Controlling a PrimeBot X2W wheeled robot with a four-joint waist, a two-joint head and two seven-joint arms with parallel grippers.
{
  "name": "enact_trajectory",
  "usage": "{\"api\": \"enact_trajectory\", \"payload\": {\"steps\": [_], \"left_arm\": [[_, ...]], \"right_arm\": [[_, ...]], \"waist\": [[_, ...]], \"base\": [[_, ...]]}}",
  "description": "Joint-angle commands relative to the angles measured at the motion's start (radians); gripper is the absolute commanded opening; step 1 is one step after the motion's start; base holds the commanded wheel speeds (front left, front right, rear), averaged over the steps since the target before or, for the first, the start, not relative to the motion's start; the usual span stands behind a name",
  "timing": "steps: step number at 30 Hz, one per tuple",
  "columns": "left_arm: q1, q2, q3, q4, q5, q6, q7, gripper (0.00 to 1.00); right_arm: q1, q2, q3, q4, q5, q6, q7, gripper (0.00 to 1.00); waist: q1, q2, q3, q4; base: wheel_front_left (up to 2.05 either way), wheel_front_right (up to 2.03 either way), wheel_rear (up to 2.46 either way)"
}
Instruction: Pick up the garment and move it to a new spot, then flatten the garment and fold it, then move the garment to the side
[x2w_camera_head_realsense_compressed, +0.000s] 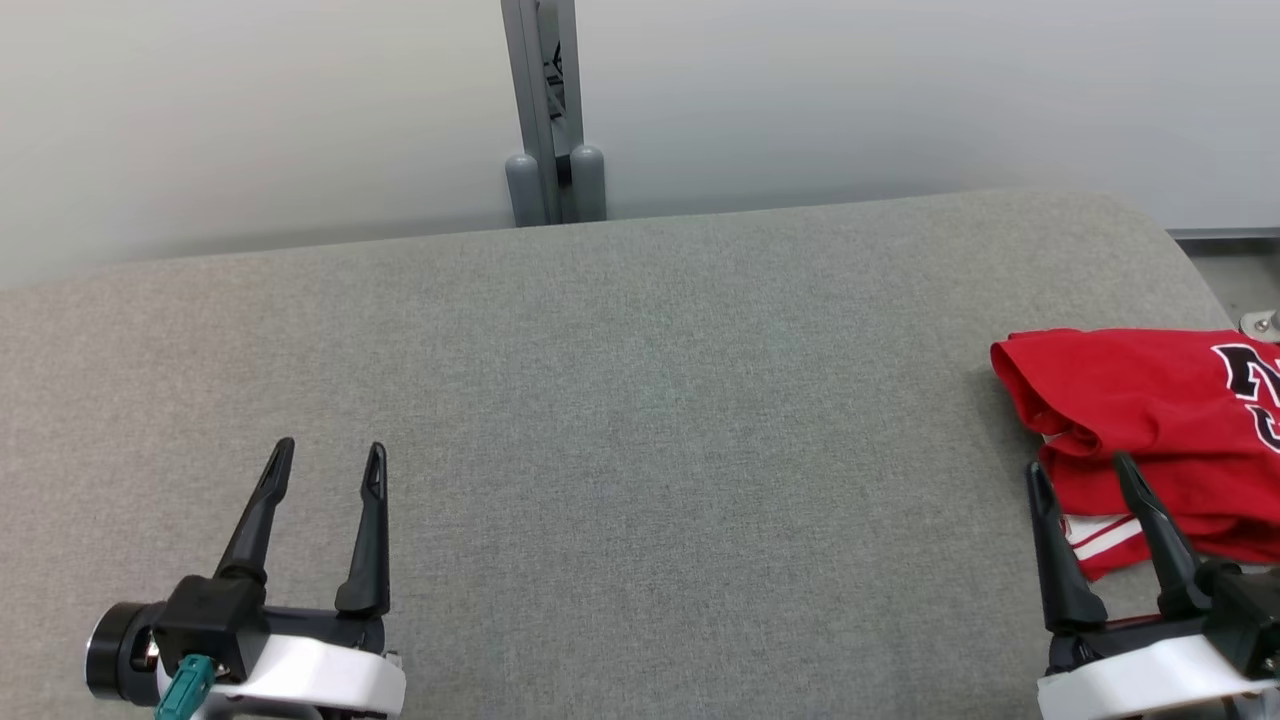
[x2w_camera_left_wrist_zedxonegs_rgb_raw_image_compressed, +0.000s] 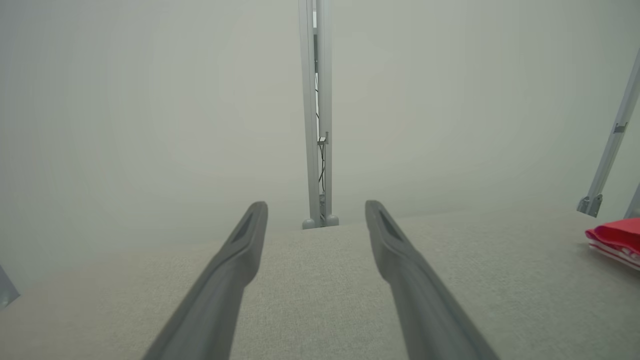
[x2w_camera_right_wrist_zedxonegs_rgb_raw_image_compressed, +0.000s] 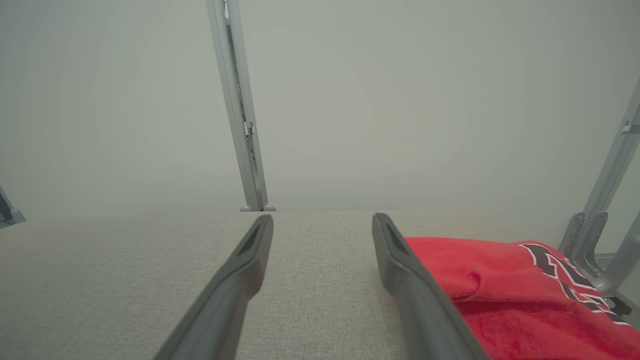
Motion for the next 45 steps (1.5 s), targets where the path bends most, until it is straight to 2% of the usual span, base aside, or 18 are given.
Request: {"api": "enact_trajectory", "payload": {"steps": [1, 15, 45], "left_arm": [[0.012, 0.008, 0.001, 0.005, 0.005, 0.005, 0.006, 1.00], [0.079, -0.002, 0.012, -0.004, -0.018, 0.061, 0.045, 1.00], [0.045, 0.000, -0.004, -0.003, -0.025, 0.076, 0.035, 1.00]], "right_arm": [[0.016, -0.002, -0.005, -0.008, 0.001, 0.000, 0.002, 1.00], [0.061, -0.002, -0.047, -0.054, 0.018, 0.000, 0.037, 1.00], [0.044, -0.002, -0.059, -0.058, 0.037, 0.000, 0.036, 1.00]], "waist": [[0.0000, 0.0000, -0.014, 0.003], [0.0000, 0.0000, -0.055, 0.026], [0.0000, 0.0000, -0.003, 0.065]], "base": [[0.00, 0.00, 0.00], [0.00, 0.00, 0.00], [0.00, 0.00, 0.00]]}}
